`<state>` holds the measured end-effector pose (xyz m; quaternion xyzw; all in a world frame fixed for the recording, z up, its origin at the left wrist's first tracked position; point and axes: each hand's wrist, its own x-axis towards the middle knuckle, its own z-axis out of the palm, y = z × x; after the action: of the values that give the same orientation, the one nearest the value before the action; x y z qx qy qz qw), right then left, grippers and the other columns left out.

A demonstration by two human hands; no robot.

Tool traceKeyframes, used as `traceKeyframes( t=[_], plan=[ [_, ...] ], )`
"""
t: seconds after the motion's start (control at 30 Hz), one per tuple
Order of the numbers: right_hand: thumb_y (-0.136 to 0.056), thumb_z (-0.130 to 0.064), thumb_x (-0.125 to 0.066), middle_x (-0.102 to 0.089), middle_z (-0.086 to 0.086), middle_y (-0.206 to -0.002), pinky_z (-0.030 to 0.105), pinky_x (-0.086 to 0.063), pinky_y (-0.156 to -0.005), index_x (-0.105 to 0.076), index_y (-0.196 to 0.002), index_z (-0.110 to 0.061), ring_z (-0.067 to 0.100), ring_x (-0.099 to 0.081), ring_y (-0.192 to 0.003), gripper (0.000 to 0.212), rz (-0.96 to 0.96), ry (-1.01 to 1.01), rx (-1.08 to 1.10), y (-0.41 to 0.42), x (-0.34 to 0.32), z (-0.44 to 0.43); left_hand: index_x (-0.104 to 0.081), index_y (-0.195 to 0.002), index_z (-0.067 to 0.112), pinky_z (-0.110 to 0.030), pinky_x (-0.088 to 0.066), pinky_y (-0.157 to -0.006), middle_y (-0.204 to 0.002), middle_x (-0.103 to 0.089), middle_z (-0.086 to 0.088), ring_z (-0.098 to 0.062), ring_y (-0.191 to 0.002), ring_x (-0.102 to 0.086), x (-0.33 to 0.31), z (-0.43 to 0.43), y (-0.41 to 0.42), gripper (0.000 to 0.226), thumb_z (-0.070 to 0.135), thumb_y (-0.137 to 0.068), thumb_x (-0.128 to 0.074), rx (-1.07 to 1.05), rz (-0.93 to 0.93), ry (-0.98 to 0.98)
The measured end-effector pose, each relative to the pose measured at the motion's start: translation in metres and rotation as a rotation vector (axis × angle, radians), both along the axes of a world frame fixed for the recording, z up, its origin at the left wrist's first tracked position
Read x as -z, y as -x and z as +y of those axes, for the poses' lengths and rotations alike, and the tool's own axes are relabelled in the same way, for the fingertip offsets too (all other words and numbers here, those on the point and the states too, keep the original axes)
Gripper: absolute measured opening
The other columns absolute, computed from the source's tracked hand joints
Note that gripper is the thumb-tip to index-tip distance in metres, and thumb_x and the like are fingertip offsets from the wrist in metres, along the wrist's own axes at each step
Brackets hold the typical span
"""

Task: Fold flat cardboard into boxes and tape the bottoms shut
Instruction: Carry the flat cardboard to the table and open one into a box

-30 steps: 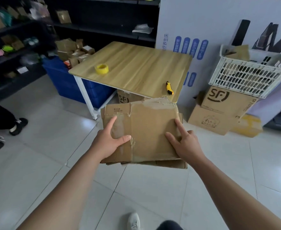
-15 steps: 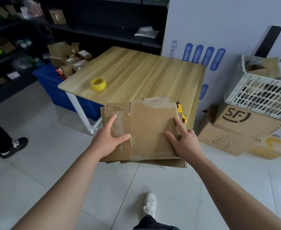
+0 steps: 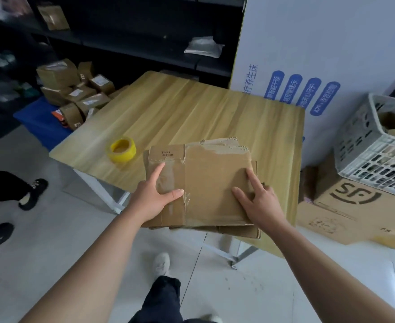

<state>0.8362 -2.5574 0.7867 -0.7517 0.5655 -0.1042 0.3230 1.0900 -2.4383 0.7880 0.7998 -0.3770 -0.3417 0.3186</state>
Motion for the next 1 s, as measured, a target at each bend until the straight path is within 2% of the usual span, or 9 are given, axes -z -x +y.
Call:
traceKeyframes(
  t=[0.17,0.43,0.57,0.9,1.0],
  plan=[
    [-0.086,-0.068,-0.043,-0.042,0.008,-0.112,0.043,-0.041,-0.1,-0.01,-0.145,-0.056,0.029,-0.047,-0.111,0.069,-0.013,-0.014,0.11,-0.051,0.01,-0.051,-0.014,-0.144,0.056,-0.036,-0.036,-0.106,-0.147,-0.038,-0.002,-0.022,-0.132,-0.043,0.017,-0.078,-0.065,0.083,0.06,-0.079,-0.065,0.113,0.009,0.008],
    [-0.089,-0.066,-0.043,-0.041,0.011,-0.123,0.045,-0.039,-0.104,-0.006,-0.146,-0.054,0.03,-0.042,-0.118,0.069,0.002,-0.098,0.304,-0.112,0.023,-0.109,-0.008,-0.14,0.061,-0.044,-0.036,-0.109,-0.148,-0.037,-0.004,-0.022,-0.13,-0.045,0.033,-0.193,-0.143,0.08,0.065,-0.078,-0.059,0.342,0.023,-0.066],
    [-0.09,-0.063,-0.043,-0.043,0.012,-0.121,0.044,-0.039,-0.103,-0.006,-0.147,-0.052,0.031,-0.042,-0.117,0.069,0.022,-0.104,0.356,-0.123,0.033,-0.137,-0.012,-0.145,0.055,-0.036,-0.035,-0.106,-0.149,-0.036,-0.002,-0.022,-0.132,-0.042,0.047,-0.241,-0.152,0.075,0.051,-0.088,-0.06,0.399,0.052,-0.085],
    [-0.089,-0.064,-0.044,-0.042,0.009,-0.116,0.045,-0.04,-0.102,-0.006,-0.146,-0.054,0.03,-0.044,-0.113,0.069,0.033,-0.15,0.376,-0.13,0.077,-0.237,-0.01,-0.15,0.045,-0.032,-0.033,-0.103,-0.154,-0.032,0.003,-0.02,-0.137,-0.037,0.081,-0.341,-0.153,0.077,0.045,-0.091,-0.059,0.455,0.024,-0.113],
    [-0.089,-0.064,-0.044,-0.042,0.01,-0.115,0.045,-0.041,-0.101,-0.006,-0.146,-0.053,0.031,-0.044,-0.113,0.069,0.054,-0.156,0.37,-0.132,0.094,-0.265,-0.01,-0.149,0.047,-0.037,-0.032,-0.108,-0.155,-0.029,0.004,-0.021,-0.139,-0.034,0.096,-0.368,-0.154,0.078,0.048,-0.089,-0.059,0.446,0.003,-0.138]
  ],
)
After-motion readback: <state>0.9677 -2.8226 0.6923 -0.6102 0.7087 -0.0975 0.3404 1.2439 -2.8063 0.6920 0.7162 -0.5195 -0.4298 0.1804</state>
